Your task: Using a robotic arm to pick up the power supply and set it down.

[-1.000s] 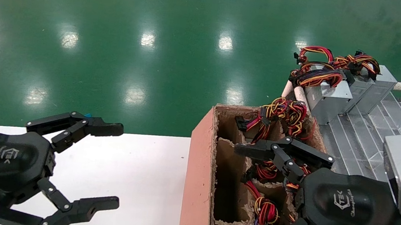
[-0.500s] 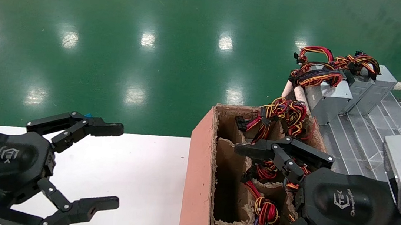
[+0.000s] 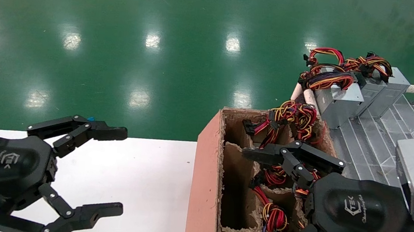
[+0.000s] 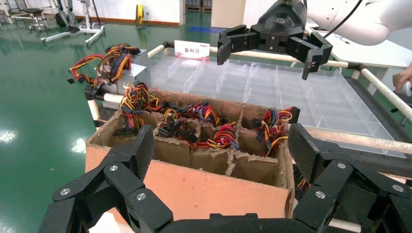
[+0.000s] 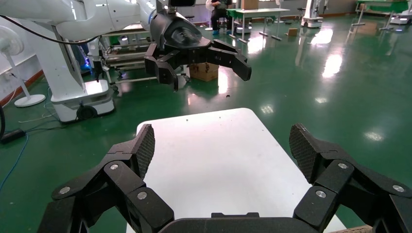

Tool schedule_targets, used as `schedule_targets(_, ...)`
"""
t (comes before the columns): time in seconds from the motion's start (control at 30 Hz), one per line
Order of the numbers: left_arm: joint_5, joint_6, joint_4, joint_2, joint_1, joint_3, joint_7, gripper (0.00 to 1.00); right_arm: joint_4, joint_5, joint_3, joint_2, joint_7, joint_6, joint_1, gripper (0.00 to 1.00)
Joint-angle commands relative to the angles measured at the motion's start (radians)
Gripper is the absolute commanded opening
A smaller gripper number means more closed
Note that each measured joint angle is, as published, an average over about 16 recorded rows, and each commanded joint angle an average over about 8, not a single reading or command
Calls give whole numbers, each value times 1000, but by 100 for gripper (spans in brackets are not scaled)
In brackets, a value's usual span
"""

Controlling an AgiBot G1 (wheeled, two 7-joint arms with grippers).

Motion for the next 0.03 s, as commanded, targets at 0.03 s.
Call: schedule_targets(0.03,0,0,0,0,0,0,0,100,0,0,0,0,0,0,0,100)
